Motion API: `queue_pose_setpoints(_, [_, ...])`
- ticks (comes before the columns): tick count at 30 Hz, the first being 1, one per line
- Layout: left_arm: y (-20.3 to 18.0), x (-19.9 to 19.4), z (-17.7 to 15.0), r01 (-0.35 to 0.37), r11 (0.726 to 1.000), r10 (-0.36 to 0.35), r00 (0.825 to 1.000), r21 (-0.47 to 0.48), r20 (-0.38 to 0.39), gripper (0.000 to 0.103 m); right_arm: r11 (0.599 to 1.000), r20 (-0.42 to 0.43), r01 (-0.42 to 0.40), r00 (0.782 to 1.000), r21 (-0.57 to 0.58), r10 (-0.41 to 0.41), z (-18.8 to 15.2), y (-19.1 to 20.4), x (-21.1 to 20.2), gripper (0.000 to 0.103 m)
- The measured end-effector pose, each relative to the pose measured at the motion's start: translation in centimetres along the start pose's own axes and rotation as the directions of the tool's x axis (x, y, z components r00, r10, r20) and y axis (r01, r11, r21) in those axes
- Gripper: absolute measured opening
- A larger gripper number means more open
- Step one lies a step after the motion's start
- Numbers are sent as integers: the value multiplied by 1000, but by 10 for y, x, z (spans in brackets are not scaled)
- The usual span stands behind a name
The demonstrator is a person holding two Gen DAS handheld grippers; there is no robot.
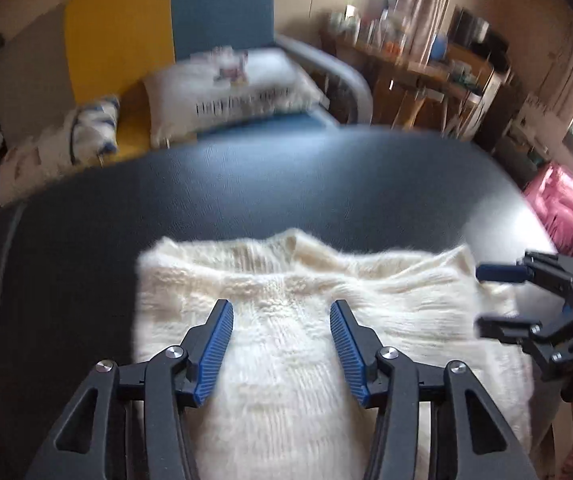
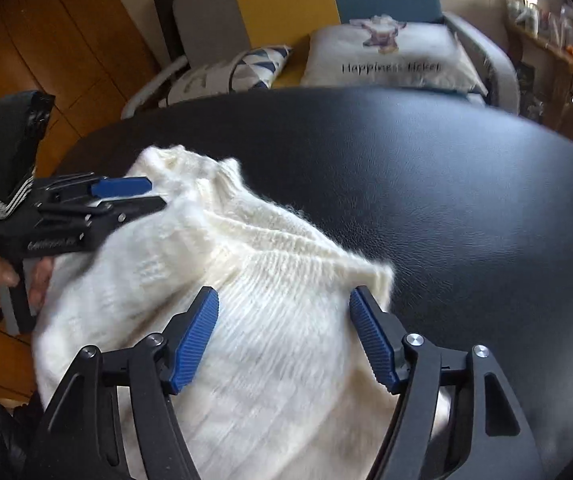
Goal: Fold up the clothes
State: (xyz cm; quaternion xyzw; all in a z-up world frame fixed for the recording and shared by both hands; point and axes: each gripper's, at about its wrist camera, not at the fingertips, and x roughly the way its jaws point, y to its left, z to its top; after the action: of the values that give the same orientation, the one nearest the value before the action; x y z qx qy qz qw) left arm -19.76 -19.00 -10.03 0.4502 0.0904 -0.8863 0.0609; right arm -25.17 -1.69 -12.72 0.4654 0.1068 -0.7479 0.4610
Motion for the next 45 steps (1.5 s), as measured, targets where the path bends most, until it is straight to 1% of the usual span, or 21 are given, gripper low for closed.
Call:
queue_pose_setpoints(1, [1, -11, -1, 3, 1000, -3, 1000, 2, 31, 51, 1000, 10, 3, 1000, -13, -3, -4, 5, -10, 71])
queue_pose_setpoints(4, [-2, -41, -22, 14, 1000, -15, 996, 12, 92, 51, 998, 28, -52, 998, -41, 53, -26, 25, -38, 71])
queue_pose_setpoints(5, [-3, -44, -31, 10, 1000, -12, 995, 14, 97, 51, 997, 22, -61, 998, -50, 62, -36, 32, -43, 71])
queue_pose_setpoints(7, [-4, -35, -46, 0, 1000, -2, 998, 20, 61, 51, 997, -19, -65, 998, -43, 65, -59, 41, -38, 71])
queue_pose_setpoints(8, [-9, -31, -53, -27, 999, 23, 997, 45, 70, 51, 998, -53, -68, 996, -17, 67, -71, 42, -28, 71])
queue_pose_setpoints(10, [-21, -26, -64, -84, 991, 74, 993, 104, 96, 52, 998, -51, -60, 997, 17, 61, -78, 42, -21, 71])
queue_pose_setpoints(13, [-15, -35, -56, -55, 997, 51, 996, 57, 74, 52, 997, -20, -44, 999, 61, 45, -80, 41, -18, 72])
queue_pose_setpoints(15, [-2, -52, -55, 3, 1000, -1, 997, -22, 73, 52, 995, -2, -46, 999, 89, 46, -77, 42, -23, 72])
queue_pose_setpoints(17, [8, -69, -61, 29, 998, -25, 996, -49, 82, 52, 988, 56, -86, 995, 125, 80, -77, 46, -34, 72])
queue_pose_setpoints(20, [21, -87, -81, 18, 998, -13, 996, -53, 89, 52, 972, 144, -151, 982, 178, 127, -77, 52, -49, 72])
queue_pose_setpoints(21, [27, -89, -89, 5, 998, 0, 997, -62, 73, 52, 965, 168, -170, 976, 198, 137, -79, 54, -51, 72])
queue_pose_setpoints(24, [43, -98, -114, -4, 996, 9, 999, -92, 47, 52, 954, 194, -150, 976, 259, 101, -88, 55, -55, 73])
queue_pose_setpoints(27, [69, -107, -142, -8, 988, 14, 999, -153, 41, 52, 942, 179, -76, 984, 328, 17, -105, 47, -58, 73])
queue_pose_setpoints(29, [87, -113, -156, 14, 980, -6, 999, -198, 43, 52, 921, 180, -69, 984, 385, -2, -121, 33, -64, 73])
queue_pose_setpoints(31, [110, -120, -165, 68, 966, -55, 997, -251, 56, 52, 902, 196, -91, 981, 422, 7, -132, 23, -67, 73])
queue_pose_setpoints(33, [125, -121, -165, 113, 950, -97, 993, -291, 68, 53, 886, 219, -121, 975, 447, 23, -142, 16, -76, 74])
queue_pose_setpoints(35, [134, -122, -161, 117, 944, -100, 992, -310, 72, 53, 877, 223, -125, 975, 465, 21, -148, 10, -84, 76])
queue_pose_setpoints(37, [136, -115, -150, 113, 948, -101, 993, -299, 57, 53, 872, 222, -115, 975, 476, 8, -148, 6, -88, 76])
queue_pose_setpoints(41, [121, -98, -122, 129, 968, -121, 991, -214, 49, 54, 896, 216, -67, 976, 440, -33, -134, 7, -89, 77])
queue_pose_setpoints(44, [100, -84, -102, 168, 976, -165, 986, -137, 34, 54, 914, 194, -23, 979, 405, -61, -125, 8, -82, 77])
queue_pose_setpoints(45, [93, -78, -96, 167, 980, -164, 986, -111, 34, 54, 918, 186, -15, 980, 397, -64, -123, 8, -80, 78])
